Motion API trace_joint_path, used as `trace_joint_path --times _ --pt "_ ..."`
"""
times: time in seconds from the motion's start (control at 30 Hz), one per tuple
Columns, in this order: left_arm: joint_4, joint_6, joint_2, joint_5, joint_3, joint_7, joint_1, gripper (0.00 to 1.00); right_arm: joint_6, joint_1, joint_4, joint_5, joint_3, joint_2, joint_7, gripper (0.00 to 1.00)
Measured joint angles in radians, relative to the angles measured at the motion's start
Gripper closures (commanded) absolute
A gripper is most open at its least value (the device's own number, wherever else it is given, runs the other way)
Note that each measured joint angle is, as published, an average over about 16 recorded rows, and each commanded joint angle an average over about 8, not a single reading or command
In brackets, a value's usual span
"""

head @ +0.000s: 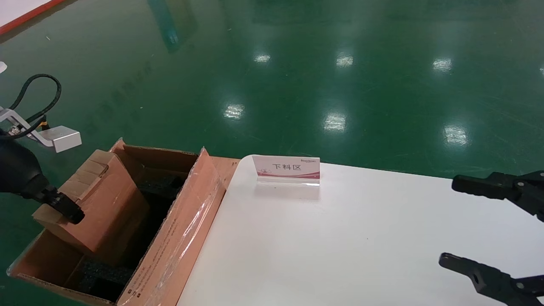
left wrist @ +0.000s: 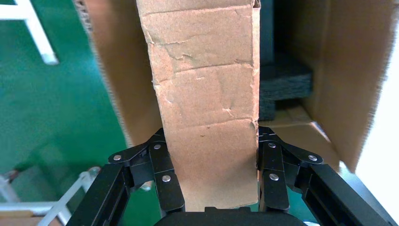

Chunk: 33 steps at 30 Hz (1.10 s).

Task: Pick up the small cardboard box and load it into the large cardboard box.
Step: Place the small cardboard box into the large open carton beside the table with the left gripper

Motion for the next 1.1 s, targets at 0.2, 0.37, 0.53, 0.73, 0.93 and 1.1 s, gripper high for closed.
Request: trace_joint_path --times 0.2,0.37,0.53,0.73,0.93,1.1 --pt "0.005 -0.037 0.007 0.014 0.006 -0.012 0.025 1.00 0.000 0.000 0.000 0.000 0.000 0.000 0.000 0.00" --pt "0.002 -0.067 0.012 0.029 0.013 -0.026 0.041 1.00 0.000 0.000 0.000 0.000 -0.001 0.000 0.000 0.00" --pt "-0.007 -0.094 0.012 0.043 0.020 -0.044 0.055 1.00 0.000 0.000 0.000 0.001 -0.001 0.000 0.000 0.00" --pt "-0.023 -0.122 0.012 0.057 0.027 -0.066 0.072 1.00 0.000 0.000 0.000 0.001 -0.001 0.000 -0.001 0.00" --pt "-0.035 -0.149 0.011 0.067 0.033 -0.085 0.090 1.00 0.001 0.000 0.000 0.001 -0.001 0.001 -0.001 0.00" --pt "-0.039 -0.171 0.012 0.073 0.036 -0.096 0.106 1.00 0.001 0.000 0.000 0.001 -0.002 0.001 -0.001 0.00"
